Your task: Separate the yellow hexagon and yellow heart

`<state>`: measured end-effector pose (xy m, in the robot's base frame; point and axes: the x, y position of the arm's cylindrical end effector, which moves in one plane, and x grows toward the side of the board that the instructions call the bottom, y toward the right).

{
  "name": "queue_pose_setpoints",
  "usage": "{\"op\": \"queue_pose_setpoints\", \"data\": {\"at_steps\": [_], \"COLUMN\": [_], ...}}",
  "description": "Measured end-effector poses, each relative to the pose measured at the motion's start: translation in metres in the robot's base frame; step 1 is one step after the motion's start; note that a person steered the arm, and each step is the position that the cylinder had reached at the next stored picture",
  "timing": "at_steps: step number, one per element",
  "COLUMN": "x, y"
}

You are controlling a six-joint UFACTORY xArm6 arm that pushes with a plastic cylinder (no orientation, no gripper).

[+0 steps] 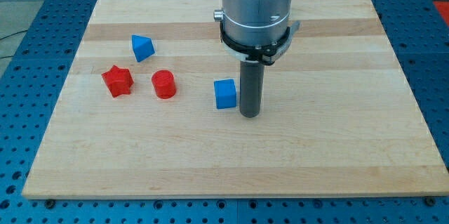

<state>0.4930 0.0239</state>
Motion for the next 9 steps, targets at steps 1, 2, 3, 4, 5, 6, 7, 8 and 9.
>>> {"op": "queue_pose_setpoints", "data": {"at_steps": [1, 2, 3, 4, 5, 6, 7, 8, 9], "x": [0.0, 0.0, 0.0, 0.0, -0.003, -0.06, -0.162, -0.227, -0.234], "y": [0.0, 0.0, 0.0, -0.001, 0.009, 0.094, 0.179, 0.188, 0.171]}}
